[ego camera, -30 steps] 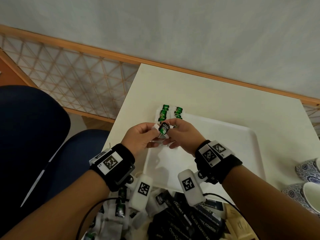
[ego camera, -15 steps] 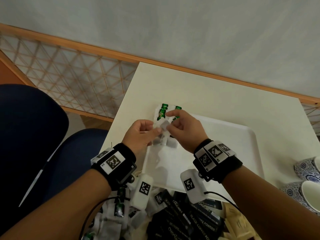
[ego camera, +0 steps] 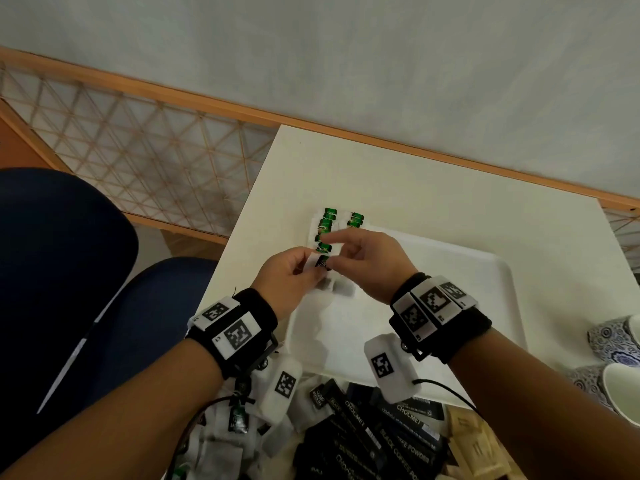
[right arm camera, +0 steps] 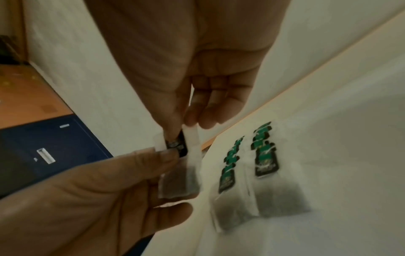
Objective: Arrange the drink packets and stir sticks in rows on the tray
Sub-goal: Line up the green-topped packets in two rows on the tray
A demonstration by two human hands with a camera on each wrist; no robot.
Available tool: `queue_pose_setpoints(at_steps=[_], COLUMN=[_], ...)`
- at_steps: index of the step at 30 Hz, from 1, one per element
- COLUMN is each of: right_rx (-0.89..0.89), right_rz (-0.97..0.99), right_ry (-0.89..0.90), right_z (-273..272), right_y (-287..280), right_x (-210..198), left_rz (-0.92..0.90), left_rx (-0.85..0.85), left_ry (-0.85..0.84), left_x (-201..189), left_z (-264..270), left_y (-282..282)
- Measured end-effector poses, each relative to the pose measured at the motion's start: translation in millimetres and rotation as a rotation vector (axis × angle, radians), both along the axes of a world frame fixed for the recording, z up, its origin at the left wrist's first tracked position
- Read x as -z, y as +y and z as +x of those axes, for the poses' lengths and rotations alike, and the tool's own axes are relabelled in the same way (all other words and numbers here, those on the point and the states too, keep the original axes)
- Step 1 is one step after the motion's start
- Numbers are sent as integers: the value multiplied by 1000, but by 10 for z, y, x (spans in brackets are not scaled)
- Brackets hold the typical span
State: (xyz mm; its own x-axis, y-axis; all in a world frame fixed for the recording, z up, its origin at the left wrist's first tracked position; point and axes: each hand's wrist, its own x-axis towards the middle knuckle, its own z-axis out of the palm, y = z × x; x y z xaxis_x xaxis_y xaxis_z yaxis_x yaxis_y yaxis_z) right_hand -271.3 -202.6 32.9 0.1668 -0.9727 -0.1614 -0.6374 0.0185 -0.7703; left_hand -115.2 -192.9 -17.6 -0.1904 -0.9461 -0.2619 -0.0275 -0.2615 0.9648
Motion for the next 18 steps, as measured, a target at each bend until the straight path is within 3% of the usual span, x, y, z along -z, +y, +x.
queue_pose_setpoints(at_steps=[3,10,13,18], right_rx=[-26,-139,-99,22], right_rz=[9,240,213,137], right_ry=[60,200,247,299], right_z=[-72,-210,-258,-322], right_y=[14,10,-53,-139], right_x=[-17,179,262,369], left_rz=[24,-1,-4,62], left_rx=[18,-8,-23,104], left_ry=[-13,-339,-502,-756], left_x=[20,181,185,127], left_z=[14,123,177,160], left_y=[20,-27,-99,-207])
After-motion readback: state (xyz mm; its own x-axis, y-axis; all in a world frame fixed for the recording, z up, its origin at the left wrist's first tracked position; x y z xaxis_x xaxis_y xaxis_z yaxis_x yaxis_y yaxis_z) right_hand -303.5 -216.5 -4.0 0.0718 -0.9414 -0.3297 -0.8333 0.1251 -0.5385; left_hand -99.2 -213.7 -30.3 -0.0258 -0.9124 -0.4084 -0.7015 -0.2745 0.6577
